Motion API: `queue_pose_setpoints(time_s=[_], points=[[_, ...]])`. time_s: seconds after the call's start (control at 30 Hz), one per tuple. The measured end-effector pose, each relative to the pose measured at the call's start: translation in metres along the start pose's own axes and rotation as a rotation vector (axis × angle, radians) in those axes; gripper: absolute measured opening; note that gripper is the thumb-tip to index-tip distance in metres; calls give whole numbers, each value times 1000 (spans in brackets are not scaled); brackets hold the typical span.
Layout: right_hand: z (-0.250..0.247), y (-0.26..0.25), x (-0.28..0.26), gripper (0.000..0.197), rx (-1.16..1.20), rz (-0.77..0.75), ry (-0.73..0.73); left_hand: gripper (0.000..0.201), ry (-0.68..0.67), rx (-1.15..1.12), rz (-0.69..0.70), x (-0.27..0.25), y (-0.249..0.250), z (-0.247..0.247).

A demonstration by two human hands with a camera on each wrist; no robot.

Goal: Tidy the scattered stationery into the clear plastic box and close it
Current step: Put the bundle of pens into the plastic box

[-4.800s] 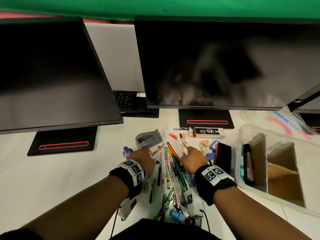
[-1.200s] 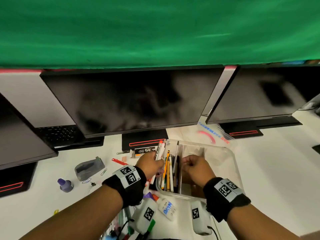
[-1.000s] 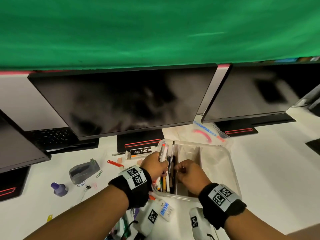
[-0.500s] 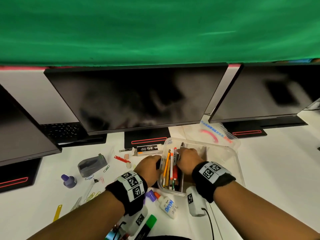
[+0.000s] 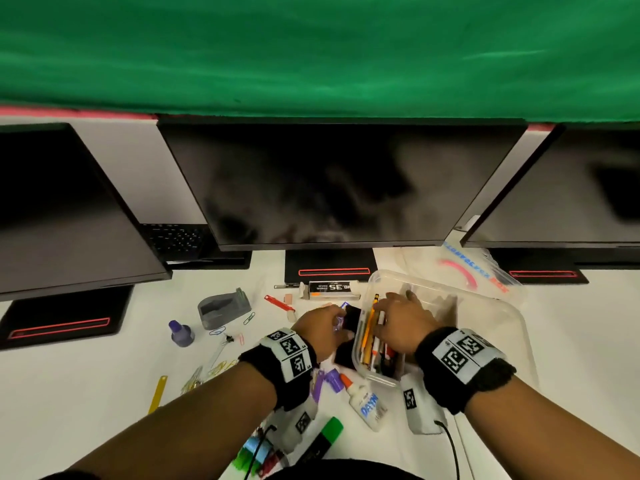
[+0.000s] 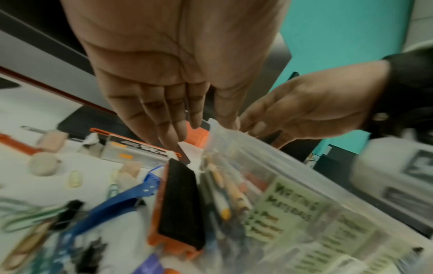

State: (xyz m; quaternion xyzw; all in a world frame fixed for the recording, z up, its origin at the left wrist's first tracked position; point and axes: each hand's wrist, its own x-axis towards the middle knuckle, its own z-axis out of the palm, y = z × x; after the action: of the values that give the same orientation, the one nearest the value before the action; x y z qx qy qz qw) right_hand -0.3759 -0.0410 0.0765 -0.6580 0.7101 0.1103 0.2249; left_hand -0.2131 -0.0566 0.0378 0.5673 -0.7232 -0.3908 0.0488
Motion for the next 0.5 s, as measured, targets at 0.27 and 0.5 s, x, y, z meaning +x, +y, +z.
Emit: queue_pose_setpoints(time_s=[0.27, 0.5], points=[[16, -44, -12, 36, 4, -390, 192, 43, -105, 219, -155, -11, -83, -28], [58, -78, -19, 27, -70, -735, -49, 37, -205, 207, -158, -44, -139, -21]])
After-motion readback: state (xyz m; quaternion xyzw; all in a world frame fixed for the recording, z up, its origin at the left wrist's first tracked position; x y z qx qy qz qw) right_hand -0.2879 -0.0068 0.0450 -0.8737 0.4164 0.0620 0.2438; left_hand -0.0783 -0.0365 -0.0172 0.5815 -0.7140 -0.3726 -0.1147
